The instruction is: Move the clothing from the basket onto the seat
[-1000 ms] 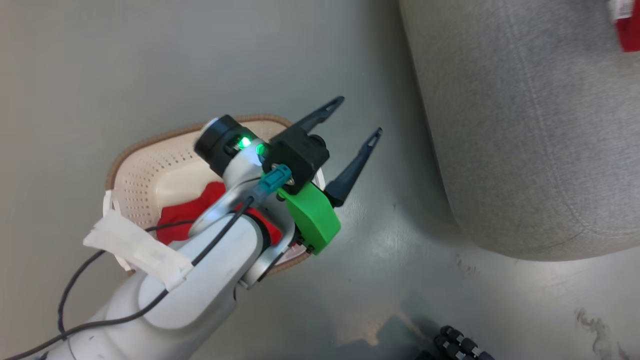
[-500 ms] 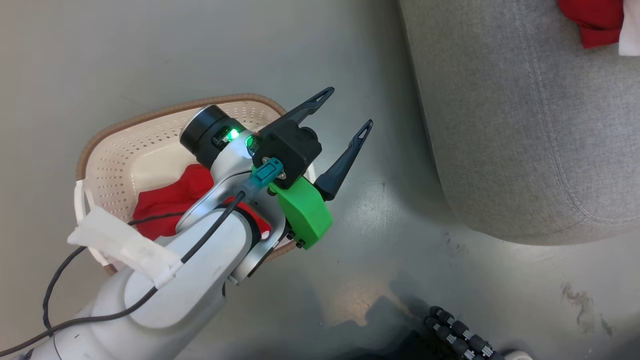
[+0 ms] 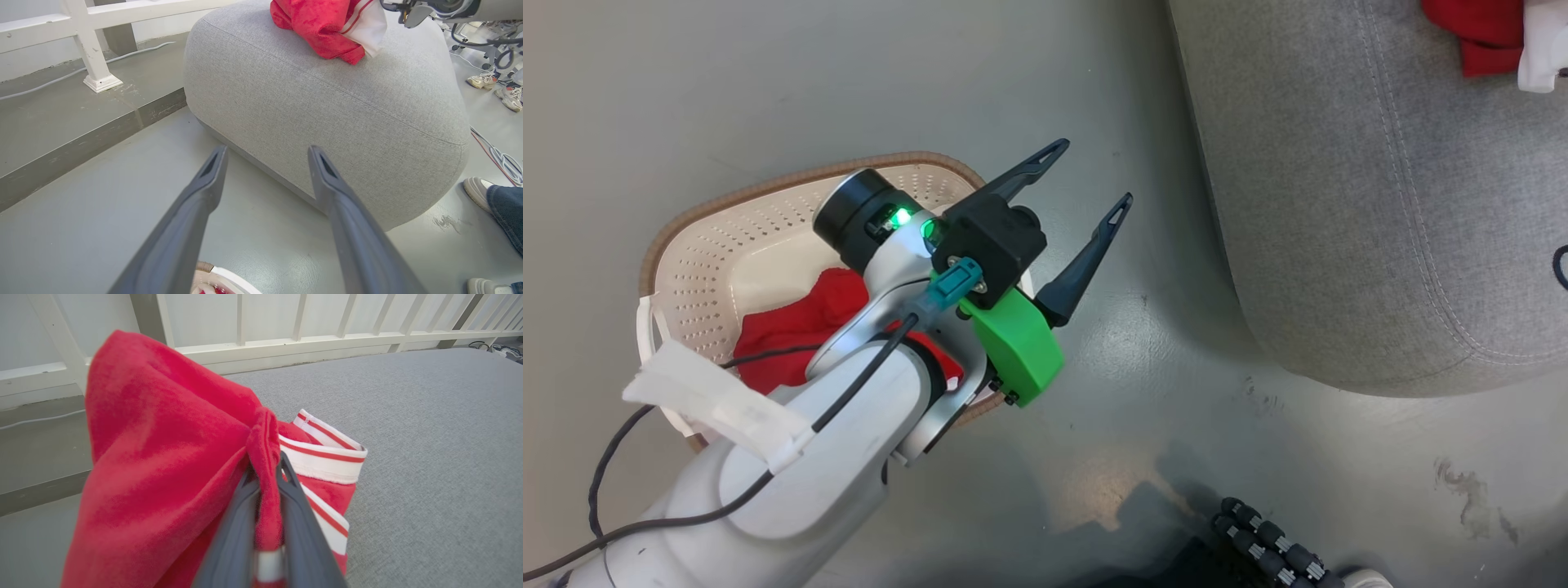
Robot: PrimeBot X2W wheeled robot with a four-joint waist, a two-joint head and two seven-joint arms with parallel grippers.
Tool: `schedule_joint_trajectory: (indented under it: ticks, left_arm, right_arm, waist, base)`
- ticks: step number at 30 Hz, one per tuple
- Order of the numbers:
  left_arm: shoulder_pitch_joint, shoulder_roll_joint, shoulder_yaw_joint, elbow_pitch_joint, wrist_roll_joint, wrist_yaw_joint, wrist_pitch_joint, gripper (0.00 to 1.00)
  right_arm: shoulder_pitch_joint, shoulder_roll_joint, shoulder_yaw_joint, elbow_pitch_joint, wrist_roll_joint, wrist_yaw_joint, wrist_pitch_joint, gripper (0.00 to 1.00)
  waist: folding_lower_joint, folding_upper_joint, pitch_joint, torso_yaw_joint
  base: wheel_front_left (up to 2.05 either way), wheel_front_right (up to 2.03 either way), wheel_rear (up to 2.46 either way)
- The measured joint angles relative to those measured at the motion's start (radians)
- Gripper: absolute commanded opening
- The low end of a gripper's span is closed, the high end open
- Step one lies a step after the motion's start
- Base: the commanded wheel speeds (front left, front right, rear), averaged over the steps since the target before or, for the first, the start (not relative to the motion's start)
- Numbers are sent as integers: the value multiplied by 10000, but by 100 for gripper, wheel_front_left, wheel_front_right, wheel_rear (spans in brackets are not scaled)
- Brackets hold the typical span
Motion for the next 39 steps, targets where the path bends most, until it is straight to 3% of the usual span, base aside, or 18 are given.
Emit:
schedule_joint_trajectory:
  ticks: [1,2,3,4,12,19,27,39]
  left_arm:
    - [0,17,12,-4,0,0,0,100]
    - [0,31,21,-6,0,2,0,100]
    - [0,54,31,-8,0,2,0,100]
    - [0,96,50,-10,0,10,0,100]
    - [3,263,176,-52,-12,88,2,100]
    - [5,366,318,-117,-13,167,77,100]
    - [36,545,435,-157,-19,207,73,100]
    - [266,558,510,-153,-182,259,-104,100]
  right_arm:
    - [0,29,-4,36,0,0,-17,32]
    - [0,61,-4,77,0,0,-31,45]
    - [0,96,-13,115,0,0,-42,68]
    - [0,140,-13,159,0,2,-86,100]
    - [34,211,-104,491,4,21,-128,100]
    - [143,489,-31,458,15,345,-205,100]
    - [579,802,146,-334,-226,711,-219,100]
    - [1685,780,-40,-1296,-573,890,-219,100]
  waist:
    - [0,0,1,-5]
    - [0,0,0,-14]
    - [0,0,-3,-26]
    - [0,0,-7,-45]
    - [0,0,-63,-332]
    - [0,0,-115,-661]
    - [0,0,-255,-1185]
    - [0,0,-666,-1751]
  base:
    - [0,0,0]
    - [0,0,0]
    - [0,0,0]
    - [0,0,0]
    - [0,0,0]
    - [0,0,0]
    - [0,0,0]
    - [0,0,0]
